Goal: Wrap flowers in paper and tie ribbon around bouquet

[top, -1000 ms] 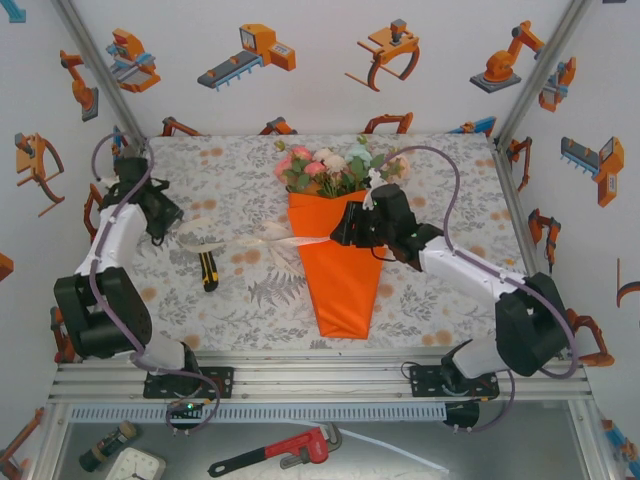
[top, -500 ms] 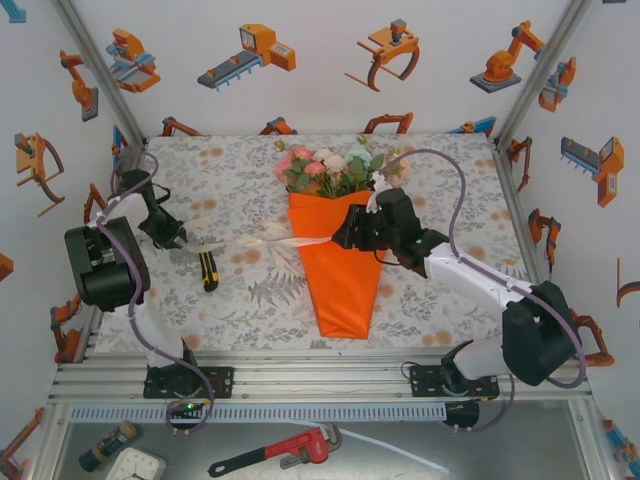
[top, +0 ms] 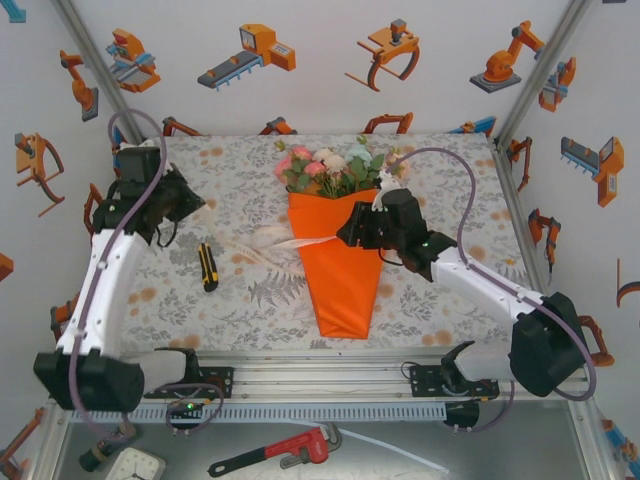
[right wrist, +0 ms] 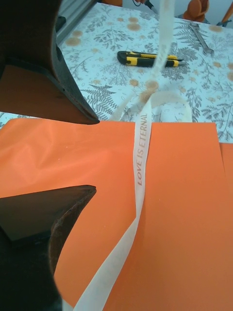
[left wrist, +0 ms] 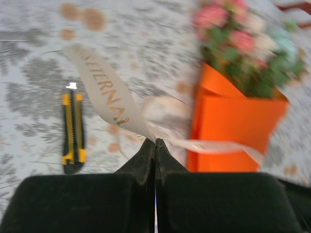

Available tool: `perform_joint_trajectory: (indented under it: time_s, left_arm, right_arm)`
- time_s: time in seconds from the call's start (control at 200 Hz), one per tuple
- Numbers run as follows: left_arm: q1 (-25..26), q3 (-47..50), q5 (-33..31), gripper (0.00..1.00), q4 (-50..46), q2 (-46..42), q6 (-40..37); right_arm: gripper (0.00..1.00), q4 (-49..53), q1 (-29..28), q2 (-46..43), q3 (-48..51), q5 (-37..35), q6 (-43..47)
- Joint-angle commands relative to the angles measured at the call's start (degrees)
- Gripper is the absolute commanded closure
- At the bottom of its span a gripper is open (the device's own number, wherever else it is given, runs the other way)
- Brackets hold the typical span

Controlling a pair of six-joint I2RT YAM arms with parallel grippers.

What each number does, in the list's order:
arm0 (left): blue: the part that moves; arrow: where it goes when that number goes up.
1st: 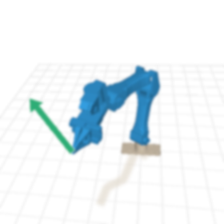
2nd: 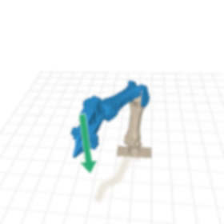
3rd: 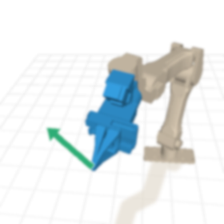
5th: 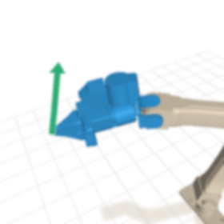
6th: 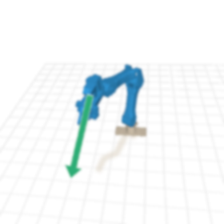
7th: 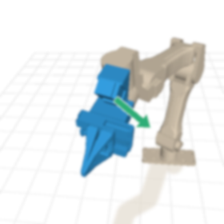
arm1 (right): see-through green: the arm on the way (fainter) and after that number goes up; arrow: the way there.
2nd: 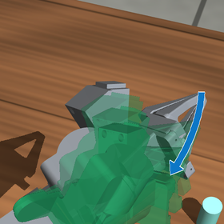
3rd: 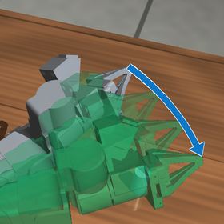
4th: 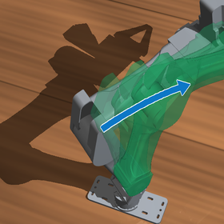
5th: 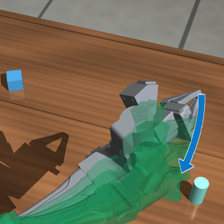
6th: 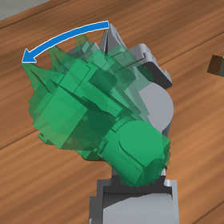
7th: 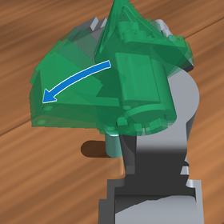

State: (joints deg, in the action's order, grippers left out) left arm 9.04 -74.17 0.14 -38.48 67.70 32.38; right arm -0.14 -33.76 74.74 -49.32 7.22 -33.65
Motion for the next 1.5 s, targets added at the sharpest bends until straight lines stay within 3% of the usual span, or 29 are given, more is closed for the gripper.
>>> perform_joint_trajectory:
  time_s: [0.0,0.145,0.245,0.411,0.491,0.631,0.666,0.736,0.801,0.916,1.041,1.252,1.492]
  left_arm:
    - [4.39,-0.56,-4.28,1.00,-8.88,-1.33,1.42]
    - [10.77,-1.99,3.97,1.00,-1.95,-1.90,1.50]
    - [20.57,-7.58,5.83,1.00,7.50,3.12,-1.91]
    - [30.17,-26.21,6.41,1.00,14.54,24.48,-9.71]
    - [32.86,-36.48,6.87,1.00,14.63,36.57,-13.07]
    - [36.91,-53.69,8.36,1.00,8.27,53.55,-15.83]
    - [37.71,-55.70,8.26,0.90,7.32,55.47,-16.55]
    - [38.44,-55.82,5.77,0.61,6.72,56.51,-17.64]
    - [38.25,-54.85,2.86,0.52,5.71,55.55,-19.45]
    - [38.08,-49.72,-0.03,0.50,2.68,50.72,-26.50]
    - [38.14,-36.79,4.59,0.48,2.03,43.64,-36.96]
    - [40.19,-23.99,11.72,0.47,9.55,40.67,-47.77]
    - [41.76,-27.53,11.68,0.38,9.21,49.33,-59.76]
  right_arm:
    - [0.48,2.43,-0.25,-1.02,-0.73,-4.75,-0.85]
    - [0.48,6.48,-0.19,0.16,-3.28,-7.60,-1.66]
    - [0.48,10.63,0.83,-0.76,-4.25,-12.50,-3.01]
    - [0.48,16.47,5.58,-6.89,-2.47,-20.89,-7.58]
    - [0.48,19.29,7.41,-10.92,-0.85,-24.54,-8.69]
    - [0.47,22.24,8.97,-14.94,0.68,-24.91,-8.04]
    - [0.46,22.71,9.13,-15.40,0.93,-24.85,-7.86]
    - [0.44,22.92,9.85,-15.52,1.32,-23.65,-6.53]
    - [0.43,23.00,11.36,-14.84,1.25,-20.82,-5.08]
    - [0.43,22.74,15.54,-11.83,0.05,-10.69,-1.26]
    - [0.44,23.36,19.47,-7.26,-1.64,-1.37,2.44]
    - [0.45,23.52,25.65,-3.34,-2.69,2.93,0.11]
    - [0.46,23.43,27.87,-5.36,-1.95,5.84,-0.48]
